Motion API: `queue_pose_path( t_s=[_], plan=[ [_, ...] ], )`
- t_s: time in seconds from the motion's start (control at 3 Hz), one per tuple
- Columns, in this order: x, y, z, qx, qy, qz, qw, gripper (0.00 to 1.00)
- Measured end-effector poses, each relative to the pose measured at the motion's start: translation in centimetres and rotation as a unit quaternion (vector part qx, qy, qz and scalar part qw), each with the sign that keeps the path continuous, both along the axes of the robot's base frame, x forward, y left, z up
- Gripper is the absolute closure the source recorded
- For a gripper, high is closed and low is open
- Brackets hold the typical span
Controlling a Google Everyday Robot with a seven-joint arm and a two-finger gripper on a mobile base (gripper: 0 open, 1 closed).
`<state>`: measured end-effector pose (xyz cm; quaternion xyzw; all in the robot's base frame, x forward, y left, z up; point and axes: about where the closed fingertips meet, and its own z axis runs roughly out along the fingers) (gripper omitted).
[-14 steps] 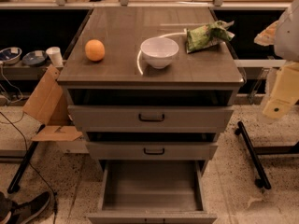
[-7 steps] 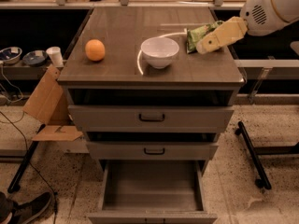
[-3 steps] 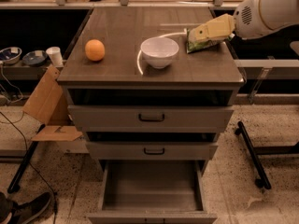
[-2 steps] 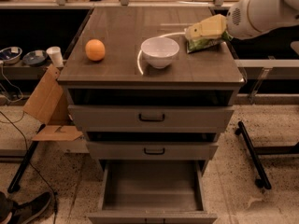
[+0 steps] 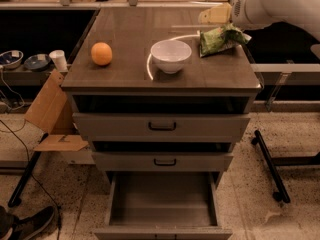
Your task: Place green jalapeno chip bag into bottom drawer
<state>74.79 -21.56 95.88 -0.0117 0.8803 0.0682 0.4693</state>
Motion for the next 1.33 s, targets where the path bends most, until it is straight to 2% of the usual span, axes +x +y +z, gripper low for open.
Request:
queue_pose_path(
  t_s=[0.33, 0.67, 1.0, 1.33],
  plan=[
    [3.9, -1.9, -0.7, 0.012, 0.008, -0.067, 0.9976, 0.00],
    [6.7, -2.8, -2.6, 0.020, 0.036, -0.108, 0.9933, 0.00],
    [8.3, -3.0, -5.2, 0.022, 0.070, -0.127, 0.9891, 0.00],
    [9.9, -2.2, -8.0, 0.017, 0.106, -0.133, 0.9853, 0.00]
  ],
)
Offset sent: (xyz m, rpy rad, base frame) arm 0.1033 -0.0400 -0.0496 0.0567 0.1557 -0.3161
